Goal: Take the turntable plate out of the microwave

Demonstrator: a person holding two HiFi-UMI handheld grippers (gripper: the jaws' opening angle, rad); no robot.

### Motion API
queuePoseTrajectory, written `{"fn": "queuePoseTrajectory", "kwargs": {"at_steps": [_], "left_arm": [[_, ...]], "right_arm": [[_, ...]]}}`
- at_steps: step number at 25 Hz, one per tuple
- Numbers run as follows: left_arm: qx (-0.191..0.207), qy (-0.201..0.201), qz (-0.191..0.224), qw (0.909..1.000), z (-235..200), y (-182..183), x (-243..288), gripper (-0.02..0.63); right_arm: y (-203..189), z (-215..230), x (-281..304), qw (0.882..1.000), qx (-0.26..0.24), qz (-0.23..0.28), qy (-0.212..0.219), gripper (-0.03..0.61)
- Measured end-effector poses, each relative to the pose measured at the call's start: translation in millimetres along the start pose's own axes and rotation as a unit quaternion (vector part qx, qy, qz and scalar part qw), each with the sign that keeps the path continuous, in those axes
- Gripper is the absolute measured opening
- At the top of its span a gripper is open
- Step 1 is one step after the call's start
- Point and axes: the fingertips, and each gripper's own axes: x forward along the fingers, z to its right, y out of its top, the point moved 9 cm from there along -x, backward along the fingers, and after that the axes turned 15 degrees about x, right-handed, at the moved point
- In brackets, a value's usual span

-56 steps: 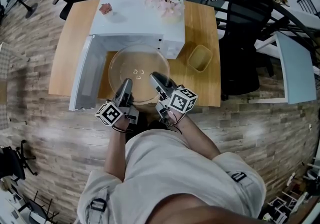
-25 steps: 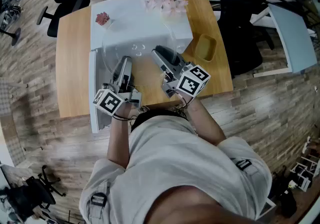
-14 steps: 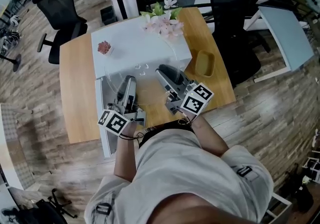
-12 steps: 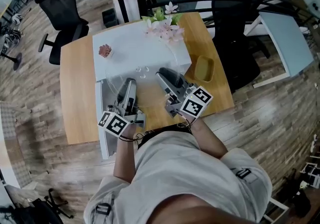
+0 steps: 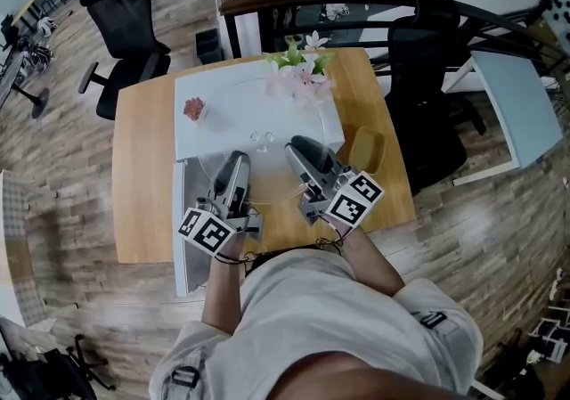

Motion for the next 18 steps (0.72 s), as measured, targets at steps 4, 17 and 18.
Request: {"fn": "queuePoseTrajectory", "kwargs": {"at_steps": [4,17,18], "left_arm": [[0.007,-0.001,0.001,1.0,1.8,4.7,2.3,0.098],[0.012,-0.006,0.006,0.9999,4.6,7.9,3.7,0.098],[0.012,-0.006,0.007,0.9999,5.3,8.0,3.7,0.098]], "right_arm": [[2.9,-1.3,1.6,1.0,0.002,0.003,0.004,0.106],[7.1,-4.5,2.0,1.0,-0.009,0.003,0.01,0.107],[7.8,-4.9,1.8,1.0,-0.009,0.003,0.011,0.107]]}}
